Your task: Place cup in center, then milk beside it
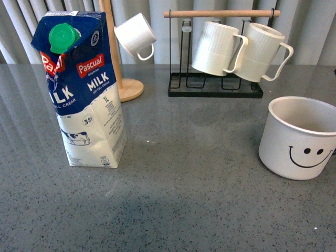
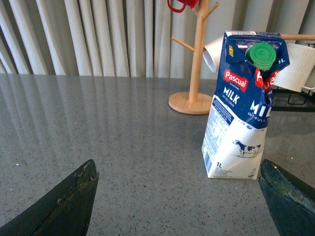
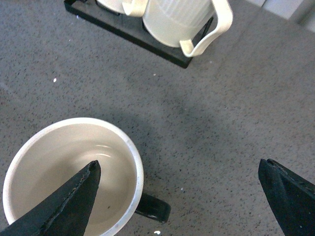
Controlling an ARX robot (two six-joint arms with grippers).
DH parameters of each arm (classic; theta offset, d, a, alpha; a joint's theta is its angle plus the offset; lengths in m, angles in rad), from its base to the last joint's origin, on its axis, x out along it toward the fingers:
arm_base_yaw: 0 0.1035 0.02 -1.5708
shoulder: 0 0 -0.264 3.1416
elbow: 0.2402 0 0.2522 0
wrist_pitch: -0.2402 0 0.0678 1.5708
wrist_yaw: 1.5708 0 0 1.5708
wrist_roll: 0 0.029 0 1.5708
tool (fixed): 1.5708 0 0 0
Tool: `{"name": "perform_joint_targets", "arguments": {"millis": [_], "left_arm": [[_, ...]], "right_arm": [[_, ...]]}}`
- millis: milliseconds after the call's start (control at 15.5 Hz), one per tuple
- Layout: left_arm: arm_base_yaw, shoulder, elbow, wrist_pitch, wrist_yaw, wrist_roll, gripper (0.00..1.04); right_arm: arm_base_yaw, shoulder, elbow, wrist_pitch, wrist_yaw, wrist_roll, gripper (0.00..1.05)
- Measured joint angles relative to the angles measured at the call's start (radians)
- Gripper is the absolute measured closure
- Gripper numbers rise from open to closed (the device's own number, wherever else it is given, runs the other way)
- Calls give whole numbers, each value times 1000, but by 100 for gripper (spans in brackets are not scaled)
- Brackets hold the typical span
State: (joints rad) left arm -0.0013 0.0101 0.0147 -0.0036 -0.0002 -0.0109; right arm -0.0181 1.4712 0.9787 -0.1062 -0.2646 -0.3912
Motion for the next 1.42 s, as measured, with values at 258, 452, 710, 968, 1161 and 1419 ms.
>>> {"name": "perform_joint_targets", "arguments": {"millis": [258, 452, 710, 968, 1161, 1419], "left_arm": [[0, 0, 0, 0, 0, 0, 7], [0, 0, 0, 0, 0, 0, 7], [0, 0, 0, 0, 0, 0, 7], [0, 0, 0, 0, 0, 0, 7], [0, 0, 0, 0, 0, 0, 7], [0, 0, 0, 0, 0, 0, 7]], "right_arm": [[21, 82, 55, -142, -72, -10, 7], [32, 180, 164, -225, -122, 8, 7], [31, 213, 172, -258, -124, -35, 7], [31, 226, 173, -263, -122, -60, 26], [30, 229, 174, -270, -122, -72, 61], [20, 229, 176, -282, -122, -73, 90]]}}
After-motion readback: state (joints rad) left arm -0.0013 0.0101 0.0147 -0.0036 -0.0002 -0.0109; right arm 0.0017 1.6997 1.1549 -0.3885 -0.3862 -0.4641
